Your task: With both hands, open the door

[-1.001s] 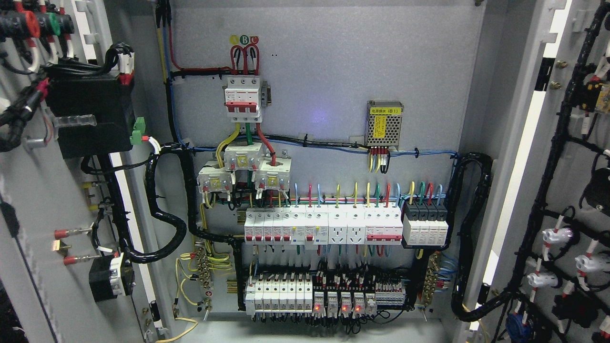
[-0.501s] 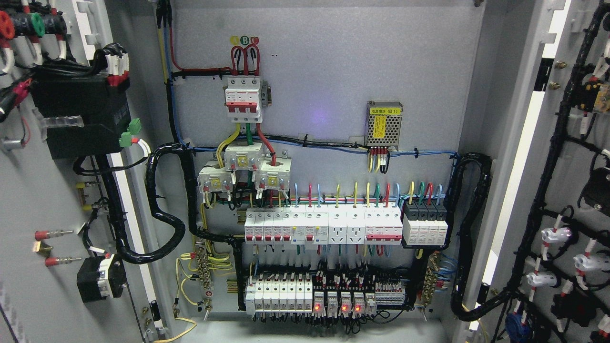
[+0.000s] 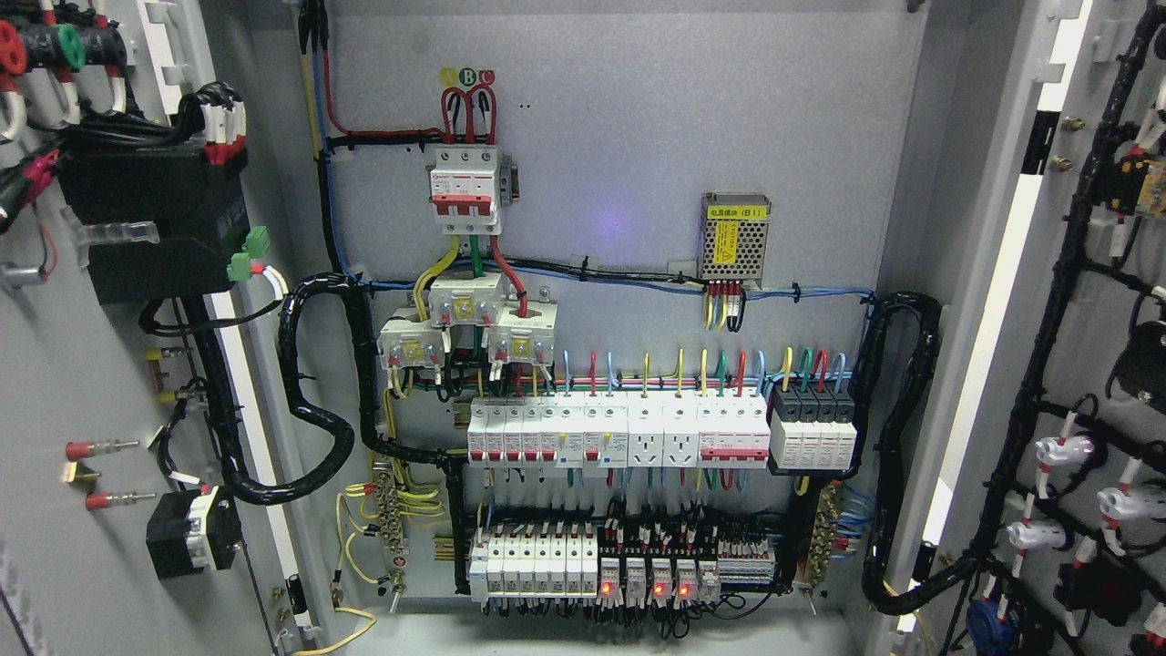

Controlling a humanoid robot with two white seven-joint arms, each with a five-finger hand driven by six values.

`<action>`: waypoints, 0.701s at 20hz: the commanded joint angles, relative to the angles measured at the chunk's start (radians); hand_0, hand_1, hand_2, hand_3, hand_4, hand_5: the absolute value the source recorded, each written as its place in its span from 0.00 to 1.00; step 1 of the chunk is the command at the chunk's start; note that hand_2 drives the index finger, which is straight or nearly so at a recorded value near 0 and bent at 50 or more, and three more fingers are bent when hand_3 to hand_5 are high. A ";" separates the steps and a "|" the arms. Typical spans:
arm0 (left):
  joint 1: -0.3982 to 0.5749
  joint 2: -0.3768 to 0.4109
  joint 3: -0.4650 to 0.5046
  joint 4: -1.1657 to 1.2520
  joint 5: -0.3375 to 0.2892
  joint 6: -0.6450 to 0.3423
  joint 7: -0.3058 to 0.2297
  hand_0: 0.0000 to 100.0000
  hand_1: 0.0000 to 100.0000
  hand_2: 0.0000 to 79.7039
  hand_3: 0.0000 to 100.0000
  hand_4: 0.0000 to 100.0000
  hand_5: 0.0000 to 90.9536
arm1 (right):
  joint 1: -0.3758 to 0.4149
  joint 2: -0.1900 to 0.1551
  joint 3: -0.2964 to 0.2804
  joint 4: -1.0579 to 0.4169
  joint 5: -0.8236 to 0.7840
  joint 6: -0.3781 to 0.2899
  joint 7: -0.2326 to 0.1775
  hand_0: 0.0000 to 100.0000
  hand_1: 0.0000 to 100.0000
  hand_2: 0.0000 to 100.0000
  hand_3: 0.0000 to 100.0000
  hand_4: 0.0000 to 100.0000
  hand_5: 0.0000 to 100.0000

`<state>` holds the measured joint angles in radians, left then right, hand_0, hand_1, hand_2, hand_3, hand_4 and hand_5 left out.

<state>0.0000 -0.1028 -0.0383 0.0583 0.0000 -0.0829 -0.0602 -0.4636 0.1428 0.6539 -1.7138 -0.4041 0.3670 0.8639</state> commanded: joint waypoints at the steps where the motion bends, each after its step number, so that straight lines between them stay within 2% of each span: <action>1: 0.006 0.000 0.000 0.000 -0.008 0.000 0.000 0.00 0.00 0.00 0.00 0.00 0.00 | 0.002 -0.009 -0.037 -0.021 -0.004 -0.003 0.012 0.00 0.00 0.00 0.00 0.00 0.00; 2: 0.006 0.000 0.000 0.000 -0.006 0.000 0.000 0.00 0.00 0.00 0.00 0.00 0.00 | 0.003 -0.011 -0.039 -0.023 -0.004 -0.005 0.010 0.00 0.00 0.00 0.00 0.00 0.00; 6: 0.006 0.000 0.000 0.000 -0.006 0.000 0.000 0.00 0.00 0.00 0.00 0.00 0.00 | 0.029 -0.058 -0.086 -0.038 -0.004 -0.013 0.010 0.00 0.00 0.00 0.00 0.00 0.00; 9: 0.006 0.000 0.000 0.000 -0.008 0.000 0.000 0.00 0.00 0.00 0.00 0.00 0.00 | 0.066 -0.110 -0.134 -0.065 -0.004 -0.014 0.010 0.00 0.00 0.00 0.00 0.00 0.00; 11: 0.006 0.000 0.000 0.000 -0.006 0.000 0.000 0.00 0.00 0.00 0.00 0.00 0.00 | 0.098 -0.147 -0.178 -0.098 -0.002 -0.022 0.007 0.00 0.00 0.00 0.00 0.00 0.00; 14: 0.006 0.000 0.000 0.000 -0.006 0.000 0.000 0.00 0.00 0.00 0.00 0.00 0.00 | 0.147 -0.192 -0.275 -0.141 0.001 -0.022 0.007 0.00 0.00 0.00 0.00 0.00 0.00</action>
<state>0.0000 -0.1028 -0.0383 0.0583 0.0000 -0.0829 -0.0602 -0.3868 0.0700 0.5854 -1.7663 -0.4066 0.3460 0.8861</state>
